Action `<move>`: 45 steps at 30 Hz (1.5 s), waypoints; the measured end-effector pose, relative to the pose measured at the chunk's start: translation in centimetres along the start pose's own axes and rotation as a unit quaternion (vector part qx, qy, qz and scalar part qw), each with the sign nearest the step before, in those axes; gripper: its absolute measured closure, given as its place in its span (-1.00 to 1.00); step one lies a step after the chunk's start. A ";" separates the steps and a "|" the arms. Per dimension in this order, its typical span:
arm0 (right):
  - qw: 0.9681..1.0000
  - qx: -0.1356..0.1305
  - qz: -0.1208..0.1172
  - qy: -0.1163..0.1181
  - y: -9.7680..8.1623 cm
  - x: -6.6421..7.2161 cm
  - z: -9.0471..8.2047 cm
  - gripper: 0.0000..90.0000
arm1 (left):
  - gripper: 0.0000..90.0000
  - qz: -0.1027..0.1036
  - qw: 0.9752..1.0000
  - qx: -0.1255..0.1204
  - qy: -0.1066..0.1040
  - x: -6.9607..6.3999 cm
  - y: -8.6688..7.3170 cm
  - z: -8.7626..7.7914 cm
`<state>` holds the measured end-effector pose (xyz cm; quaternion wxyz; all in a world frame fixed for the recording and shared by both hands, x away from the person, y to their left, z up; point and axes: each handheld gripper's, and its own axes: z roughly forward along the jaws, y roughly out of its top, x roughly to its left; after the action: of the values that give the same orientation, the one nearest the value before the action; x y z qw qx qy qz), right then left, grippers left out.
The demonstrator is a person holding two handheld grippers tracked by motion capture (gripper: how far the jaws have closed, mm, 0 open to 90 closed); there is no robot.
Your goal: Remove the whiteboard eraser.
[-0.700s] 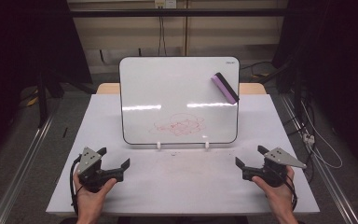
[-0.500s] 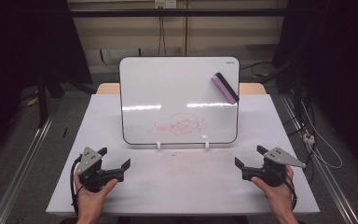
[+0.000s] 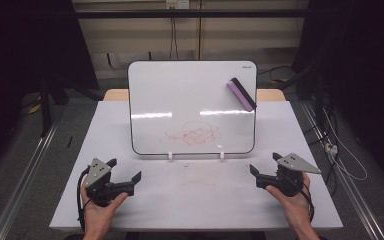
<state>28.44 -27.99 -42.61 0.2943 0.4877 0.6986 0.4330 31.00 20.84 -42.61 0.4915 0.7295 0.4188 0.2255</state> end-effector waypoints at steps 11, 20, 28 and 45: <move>1.000 -0.007 -0.006 0.018 1.9 0.0 0.5 -0.82 | -0.90 0.006 1.000 0.011 -0.012 -0.1 0.1 0.3; 0.999 -0.018 -0.016 0.036 4.0 0.1 1.1 -0.81 | -0.90 0.005 1.000 0.011 -0.016 0.1 0.1 0.3; 0.999 -0.030 -0.022 0.029 5.9 0.0 2.3 -0.80 | -0.90 0.006 1.000 0.011 -0.017 0.1 0.2 0.3; 0.994 -0.032 -0.107 -0.017 10.3 -0.9 3.4 -0.66 | -0.90 0.005 1.000 0.012 -0.022 0.0 0.3 0.6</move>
<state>35.98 -26.19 -35.01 0.3663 0.4077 0.7273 0.4130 31.53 20.45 -42.59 0.4908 0.7424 0.4066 0.2066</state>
